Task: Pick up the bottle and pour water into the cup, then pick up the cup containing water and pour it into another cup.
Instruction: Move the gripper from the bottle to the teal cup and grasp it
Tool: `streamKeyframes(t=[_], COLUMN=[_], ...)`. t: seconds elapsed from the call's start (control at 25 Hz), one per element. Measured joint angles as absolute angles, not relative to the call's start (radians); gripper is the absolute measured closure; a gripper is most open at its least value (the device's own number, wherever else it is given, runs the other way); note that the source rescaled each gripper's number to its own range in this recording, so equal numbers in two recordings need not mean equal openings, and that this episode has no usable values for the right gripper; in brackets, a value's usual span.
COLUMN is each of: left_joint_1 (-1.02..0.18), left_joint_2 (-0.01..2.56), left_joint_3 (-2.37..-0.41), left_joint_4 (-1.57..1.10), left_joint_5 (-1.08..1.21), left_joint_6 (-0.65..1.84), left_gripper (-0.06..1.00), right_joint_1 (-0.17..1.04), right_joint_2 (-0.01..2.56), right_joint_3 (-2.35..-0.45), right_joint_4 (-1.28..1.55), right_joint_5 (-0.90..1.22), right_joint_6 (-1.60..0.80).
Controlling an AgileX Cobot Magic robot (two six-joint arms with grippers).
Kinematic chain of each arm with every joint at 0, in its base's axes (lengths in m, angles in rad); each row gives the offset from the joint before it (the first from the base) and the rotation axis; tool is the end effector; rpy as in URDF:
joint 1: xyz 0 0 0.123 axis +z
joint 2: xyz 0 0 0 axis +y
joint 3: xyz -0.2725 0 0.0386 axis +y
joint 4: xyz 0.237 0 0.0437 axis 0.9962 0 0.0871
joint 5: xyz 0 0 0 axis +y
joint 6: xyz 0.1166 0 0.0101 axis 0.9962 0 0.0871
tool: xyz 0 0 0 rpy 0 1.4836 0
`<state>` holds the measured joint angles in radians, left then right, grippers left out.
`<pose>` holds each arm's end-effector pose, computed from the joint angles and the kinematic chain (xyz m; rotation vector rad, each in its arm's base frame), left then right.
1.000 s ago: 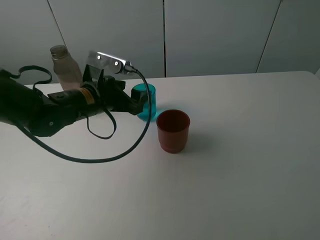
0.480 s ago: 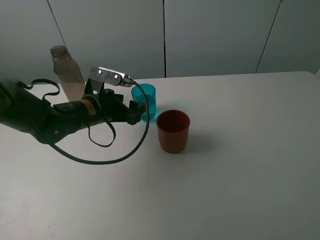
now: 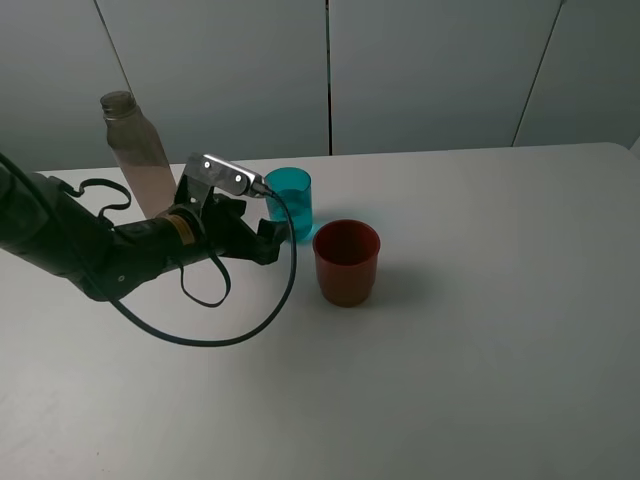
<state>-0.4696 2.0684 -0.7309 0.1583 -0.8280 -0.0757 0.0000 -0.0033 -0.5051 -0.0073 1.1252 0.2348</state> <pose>0.3211 -0.1782 0.0752 0.5736 1.9352 -0.3961 0.0141 -0.0008 0.2550 0.2470 2.0886 0.1325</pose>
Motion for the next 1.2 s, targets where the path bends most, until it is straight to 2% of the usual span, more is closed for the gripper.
streamKeyframes(t=[0.4, 0.88, 1.2], left_joint_1=[-0.459, -0.390, -0.390], left_joint_2=[2.184, 2.256, 2.296], left_joint_3=[-0.794, -0.904, -0.968], left_joint_4=[0.156, 0.267, 0.341], left_joint_5=[-0.968, -0.941, -0.937], left_joint_6=[-0.037, -0.042, -0.092], left_gripper=[-0.06, -0.06, -0.06], right_joint_1=[0.000, 0.000, 0.000], right_joint_2=[-0.003, -0.003, -0.003], right_joint_3=[-0.505, -0.505, -0.505], right_joint_4=[-0.007, -0.007, -0.007], right_joint_5=[1.125, 1.125, 1.125], right_joint_6=[0.235, 0.235, 0.235])
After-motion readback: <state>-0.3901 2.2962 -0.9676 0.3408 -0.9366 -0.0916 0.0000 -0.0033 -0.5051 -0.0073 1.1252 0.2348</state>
